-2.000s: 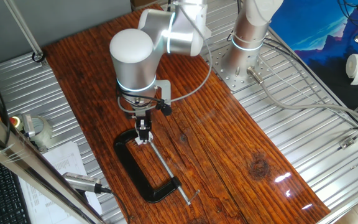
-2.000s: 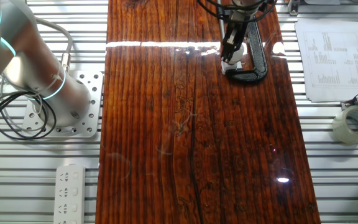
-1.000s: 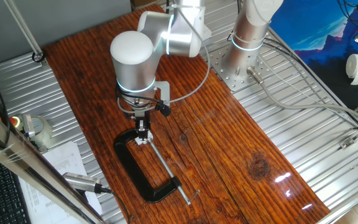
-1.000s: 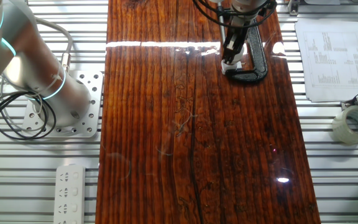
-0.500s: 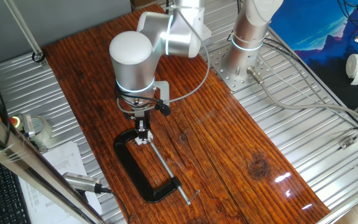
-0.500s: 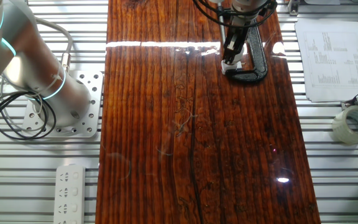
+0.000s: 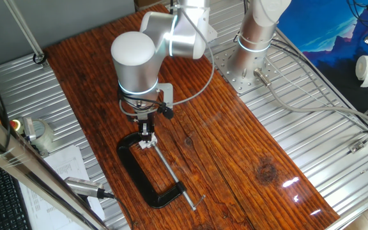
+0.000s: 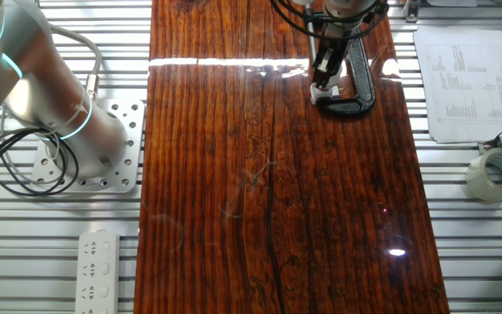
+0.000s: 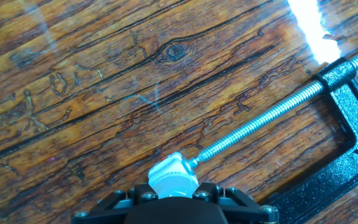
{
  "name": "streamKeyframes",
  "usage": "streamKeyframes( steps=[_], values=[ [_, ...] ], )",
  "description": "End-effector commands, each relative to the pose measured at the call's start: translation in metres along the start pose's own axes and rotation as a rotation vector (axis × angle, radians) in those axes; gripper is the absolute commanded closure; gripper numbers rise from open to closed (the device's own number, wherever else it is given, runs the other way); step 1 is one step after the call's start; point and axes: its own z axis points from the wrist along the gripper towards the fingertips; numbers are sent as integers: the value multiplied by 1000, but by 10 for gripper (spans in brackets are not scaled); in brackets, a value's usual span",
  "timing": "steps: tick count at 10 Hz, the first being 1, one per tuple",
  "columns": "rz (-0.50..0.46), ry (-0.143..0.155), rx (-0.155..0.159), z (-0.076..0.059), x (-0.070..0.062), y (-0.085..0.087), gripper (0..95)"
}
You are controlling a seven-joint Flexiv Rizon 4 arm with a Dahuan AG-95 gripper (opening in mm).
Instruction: Install the light bulb by rotating it
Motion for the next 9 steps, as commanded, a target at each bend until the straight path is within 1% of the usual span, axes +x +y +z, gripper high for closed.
streamKeyframes(
  steps=[1, 2, 3, 4, 7, 9],
  values=[
    [28, 2, 0, 1, 1, 0, 760],
    [52, 1, 1, 1, 1, 1, 760],
    [79, 1, 1, 1, 1, 1, 950],
    [114, 0, 0, 1, 1, 1, 950],
    [174, 2, 3, 4, 2, 2, 950],
    [205, 6, 4, 3, 2, 1, 950]
  ],
)
